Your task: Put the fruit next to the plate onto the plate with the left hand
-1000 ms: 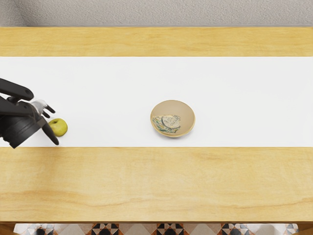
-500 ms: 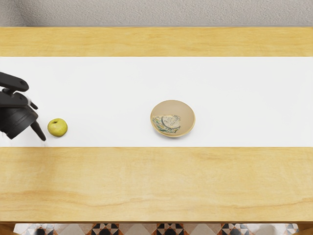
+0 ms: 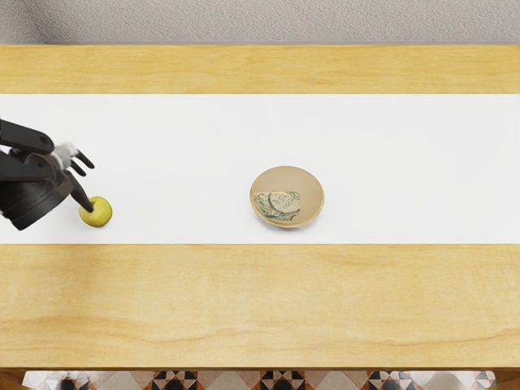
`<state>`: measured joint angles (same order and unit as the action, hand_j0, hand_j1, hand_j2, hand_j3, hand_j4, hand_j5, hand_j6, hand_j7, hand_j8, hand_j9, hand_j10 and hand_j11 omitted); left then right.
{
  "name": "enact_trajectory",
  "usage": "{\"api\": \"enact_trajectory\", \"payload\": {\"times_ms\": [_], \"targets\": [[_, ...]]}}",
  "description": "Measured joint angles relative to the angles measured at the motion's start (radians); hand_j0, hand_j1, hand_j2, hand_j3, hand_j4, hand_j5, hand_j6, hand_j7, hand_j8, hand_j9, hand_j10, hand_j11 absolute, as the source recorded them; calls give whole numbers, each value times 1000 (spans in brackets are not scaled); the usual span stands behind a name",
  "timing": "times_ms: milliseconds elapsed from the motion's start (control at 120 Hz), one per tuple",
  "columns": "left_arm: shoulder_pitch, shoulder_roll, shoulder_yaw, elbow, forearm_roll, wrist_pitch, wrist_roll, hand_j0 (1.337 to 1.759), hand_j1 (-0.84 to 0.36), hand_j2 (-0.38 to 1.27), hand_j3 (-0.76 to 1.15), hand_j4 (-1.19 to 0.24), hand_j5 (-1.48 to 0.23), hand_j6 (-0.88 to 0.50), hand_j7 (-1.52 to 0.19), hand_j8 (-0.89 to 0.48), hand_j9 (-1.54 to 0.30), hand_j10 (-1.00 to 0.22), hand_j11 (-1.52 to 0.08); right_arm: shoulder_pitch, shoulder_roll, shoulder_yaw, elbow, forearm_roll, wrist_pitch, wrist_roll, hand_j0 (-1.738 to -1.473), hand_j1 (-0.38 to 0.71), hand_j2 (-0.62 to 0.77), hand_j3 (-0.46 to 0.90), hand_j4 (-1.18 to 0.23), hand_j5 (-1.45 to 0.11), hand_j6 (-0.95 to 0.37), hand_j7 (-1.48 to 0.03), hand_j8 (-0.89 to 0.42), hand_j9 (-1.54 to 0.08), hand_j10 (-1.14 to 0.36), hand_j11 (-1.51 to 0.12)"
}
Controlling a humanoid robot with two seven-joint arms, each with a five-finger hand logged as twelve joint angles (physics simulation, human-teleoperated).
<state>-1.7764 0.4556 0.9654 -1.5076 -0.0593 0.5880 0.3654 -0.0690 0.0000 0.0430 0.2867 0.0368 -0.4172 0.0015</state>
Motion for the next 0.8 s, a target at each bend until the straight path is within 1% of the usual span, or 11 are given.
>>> {"api": "enact_trajectory", "payload": {"times_ms": [217, 275, 467, 583, 717, 800], "targets": [[16, -12, -19, -5, 1, -11, -3, 1658, -127, 80, 0, -397, -516, -397, -516, -397, -516, -397, -516, 0, 0, 0, 0, 0, 0, 0, -1658, -305, -7, 0, -37, -47, -37, -47, -37, -47, -37, -47], [37, -12, -27, -4, 1, -16, -3, 1658, -129, 80, 0, -399, -519, -399, -518, -399, -518, -399, -518, 0, 0, 0, 0, 0, 0, 0, -1658, -305, -7, 0, -37, -47, -37, -47, -37, -47, -37, -47], [53, -12, -42, 2, 2, -22, -3, 1658, -134, 81, 0, -403, -523, -403, -523, -403, -523, -403, -523, 0, 0, 0, 0, 0, 0, 0, -1658, -305, -7, 0, -37, -47, -37, -47, -37, -47, -37, -47], [86, -11, -51, 10, 10, -22, -3, 1658, -136, 82, 0, -405, -526, -405, -526, -405, -526, -405, -526, 0, 0, 0, 0, 0, 0, 0, -1658, -305, -7, 0, -37, -47, -37, -47, -37, -47, -37, -47], [94, -9, -61, 19, 20, -18, -3, 1658, -145, 83, 0, -412, -536, -412, -536, -412, -536, -412, -536, 0, 0, 0, 0, 0, 0, 0, -1658, -305, -7, 0, -37, -47, -37, -47, -37, -47, -37, -47], [95, -4, -60, 23, 22, -15, -3, 1658, -172, 87, 0, -434, -565, -434, -565, -434, -565, -434, -565, 0, 0, 0, 0, 0, 0, 0, -1658, -305, -7, 0, -37, -47, -37, -47, -37, -47, -37, -47]]}}
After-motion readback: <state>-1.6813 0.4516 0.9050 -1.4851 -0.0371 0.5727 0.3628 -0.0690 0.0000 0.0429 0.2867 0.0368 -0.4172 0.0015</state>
